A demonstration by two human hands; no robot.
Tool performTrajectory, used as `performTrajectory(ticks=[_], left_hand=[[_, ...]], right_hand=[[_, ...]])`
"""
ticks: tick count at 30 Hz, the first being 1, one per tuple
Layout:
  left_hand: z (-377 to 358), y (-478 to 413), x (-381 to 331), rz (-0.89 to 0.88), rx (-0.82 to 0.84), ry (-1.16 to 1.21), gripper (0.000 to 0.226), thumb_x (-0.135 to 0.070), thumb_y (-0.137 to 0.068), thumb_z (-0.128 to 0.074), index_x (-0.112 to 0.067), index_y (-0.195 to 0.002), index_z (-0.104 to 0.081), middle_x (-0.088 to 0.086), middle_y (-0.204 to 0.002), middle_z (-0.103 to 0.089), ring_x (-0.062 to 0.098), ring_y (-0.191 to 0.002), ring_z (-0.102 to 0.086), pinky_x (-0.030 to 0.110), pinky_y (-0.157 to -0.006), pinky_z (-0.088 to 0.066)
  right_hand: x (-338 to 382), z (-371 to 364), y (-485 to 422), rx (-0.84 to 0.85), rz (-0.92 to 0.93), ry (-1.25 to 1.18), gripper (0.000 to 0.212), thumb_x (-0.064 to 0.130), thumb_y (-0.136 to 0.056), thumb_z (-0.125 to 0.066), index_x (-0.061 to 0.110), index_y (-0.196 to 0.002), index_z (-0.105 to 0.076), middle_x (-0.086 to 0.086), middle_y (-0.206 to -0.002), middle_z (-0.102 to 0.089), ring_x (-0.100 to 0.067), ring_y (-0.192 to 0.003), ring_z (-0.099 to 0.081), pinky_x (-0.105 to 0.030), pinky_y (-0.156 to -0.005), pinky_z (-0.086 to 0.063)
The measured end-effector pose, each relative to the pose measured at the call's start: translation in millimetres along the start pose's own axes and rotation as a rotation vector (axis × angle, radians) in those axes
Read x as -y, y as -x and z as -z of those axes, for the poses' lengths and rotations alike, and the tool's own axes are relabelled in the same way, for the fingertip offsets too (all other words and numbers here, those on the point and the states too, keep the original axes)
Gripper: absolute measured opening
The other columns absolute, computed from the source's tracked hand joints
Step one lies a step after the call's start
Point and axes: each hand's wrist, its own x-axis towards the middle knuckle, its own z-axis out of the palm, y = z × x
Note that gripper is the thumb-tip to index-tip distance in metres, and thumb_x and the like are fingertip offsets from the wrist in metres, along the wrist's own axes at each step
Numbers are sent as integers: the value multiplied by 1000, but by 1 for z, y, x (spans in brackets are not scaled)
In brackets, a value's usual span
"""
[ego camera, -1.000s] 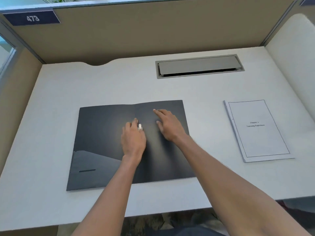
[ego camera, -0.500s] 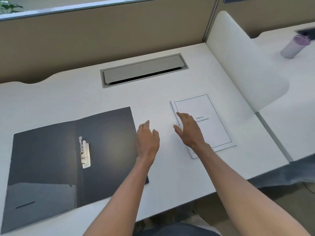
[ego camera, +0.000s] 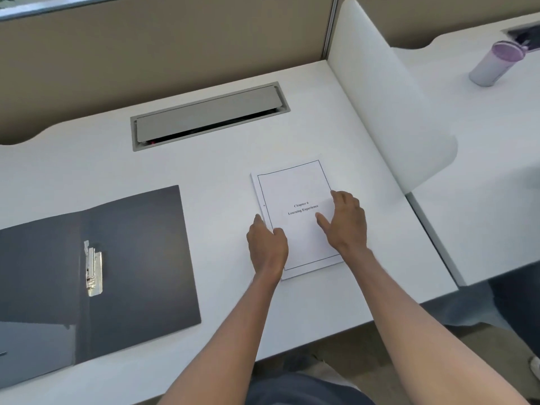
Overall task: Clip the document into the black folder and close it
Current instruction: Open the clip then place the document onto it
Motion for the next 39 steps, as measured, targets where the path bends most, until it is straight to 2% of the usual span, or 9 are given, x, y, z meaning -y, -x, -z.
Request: performTrajectory(ticks=[10, 15, 19, 22, 25, 28, 31, 35, 39], left_hand=[[-34, 7, -22, 125, -107, 18, 66, -14, -96, -50, -4, -158, -28, 12, -161, -43, 33, -147, -38, 51, -116, -39], [-33, -7, -34, 323, -81, 82, 38, -22, -93, -56, -4, -125, -46, 16, -135, -53, 39, -129, -45, 51, -111, -39], [-22, -23, -34, 437, 42, 231, 32, -26, -91, -61, -7, -114, -50, 15, -137, -51, 37, -127, -44, 51, -110, -44], [-18, -28, -33, 391, 95, 268, 31, -23, -92, -61, -12, -120, -53, 9, -131, -48, 32, -119, -48, 38, -91, -47], [-15, -28, -28, 293, 107, 387, 4, -12, -93, -48, -13, -97, -49, 4, -98, -48, 23, -77, -40, 30, -64, -35], [-11, -23, -22, 214, 146, 427, 26, -7, -96, -43, -13, -115, -59, 2, -110, -68, 29, -88, -59, 42, -80, -58], [-9, -22, -18, 150, 166, 478, 40, 0, -100, -42, -18, -127, -65, 5, -122, -73, 27, -108, -72, 48, -99, -59], [7, -29, -9, 81, 220, 552, 38, 2, -104, -47, -18, -129, -68, 8, -119, -78, 28, -107, -76, 44, -95, -62], [36, -34, -1, 9, 323, 670, 35, 1, -105, -50, -18, -128, -68, 13, -121, -78, 26, -100, -77, 40, -83, -65]], right_hand=[[-3, -4, -6, 42, -197, 42, 66, 46, -90, -69, 4, -135, -46, -14, -134, -49, -31, -124, -46, -40, -96, -46], [-6, -2, -8, 101, -172, 64, 57, 41, -87, -74, 4, -124, -51, -13, -130, -47, -29, -120, -46, -37, -95, -47], [-8, 3, -8, 123, -152, 84, 60, 43, -87, -74, 4, -126, -50, -13, -132, -45, -29, -122, -46, -36, -95, -47], [-8, 4, -7, 121, -145, 101, 61, 45, -88, -73, 4, -127, -49, -13, -133, -45, -28, -122, -46, -36, -95, -48], [-8, 4, -7, 117, -143, 97, 60, 45, -88, -73, 5, -126, -49, -13, -132, -45, -28, -121, -46, -36, -94, -48], [-9, 3, -5, 111, -138, 89, 60, 45, -88, -73, 5, -126, -49, -12, -131, -45, -28, -120, -46, -36, -93, -48], [-13, 2, -6, 124, -134, 67, 61, 44, -88, -73, 5, -128, -49, -13, -133, -45, -29, -121, -46, -38, -94, -49], [-23, 7, -13, 95, -204, -266, 74, 44, -90, -72, 5, -146, -43, -14, -143, -44, -31, -134, -42, -45, -106, -45], [-22, 21, -21, 215, -247, -797, 67, 49, -87, -75, 19, -143, -51, -1, -131, -63, -19, -117, -63, -38, -99, -53]])
